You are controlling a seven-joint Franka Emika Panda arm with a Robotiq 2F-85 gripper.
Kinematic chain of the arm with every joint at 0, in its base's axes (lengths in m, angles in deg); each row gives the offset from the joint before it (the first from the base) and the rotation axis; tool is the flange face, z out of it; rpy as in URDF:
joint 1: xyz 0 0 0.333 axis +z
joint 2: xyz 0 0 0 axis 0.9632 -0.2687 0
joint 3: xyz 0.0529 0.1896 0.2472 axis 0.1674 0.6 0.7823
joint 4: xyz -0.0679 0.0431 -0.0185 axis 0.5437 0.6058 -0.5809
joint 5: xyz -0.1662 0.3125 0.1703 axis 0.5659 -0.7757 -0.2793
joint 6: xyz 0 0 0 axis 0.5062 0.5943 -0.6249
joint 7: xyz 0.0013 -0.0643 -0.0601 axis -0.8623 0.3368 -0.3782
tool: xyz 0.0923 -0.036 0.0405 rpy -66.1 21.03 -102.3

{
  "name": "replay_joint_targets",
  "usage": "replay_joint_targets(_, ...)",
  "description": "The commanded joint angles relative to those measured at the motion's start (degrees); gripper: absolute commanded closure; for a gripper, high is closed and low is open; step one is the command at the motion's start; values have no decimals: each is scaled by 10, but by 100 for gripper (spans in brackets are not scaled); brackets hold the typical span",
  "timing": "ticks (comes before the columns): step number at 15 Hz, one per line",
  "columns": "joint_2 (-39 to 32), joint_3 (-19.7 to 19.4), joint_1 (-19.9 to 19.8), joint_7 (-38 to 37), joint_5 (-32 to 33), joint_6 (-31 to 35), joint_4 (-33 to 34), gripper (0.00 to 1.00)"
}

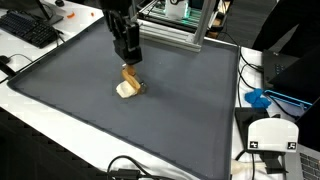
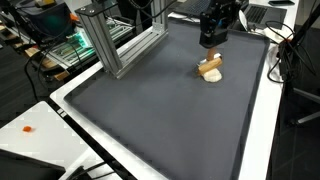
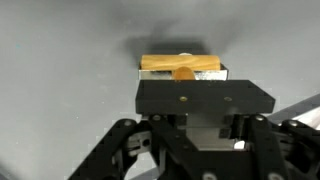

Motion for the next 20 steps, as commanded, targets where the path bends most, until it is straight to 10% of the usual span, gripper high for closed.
replay_joint_targets(1, -12, -9, 4, -14, 12, 7, 20, 65)
replay_joint_targets(20, -28, -2, -2, -4, -9, -64, 49, 65)
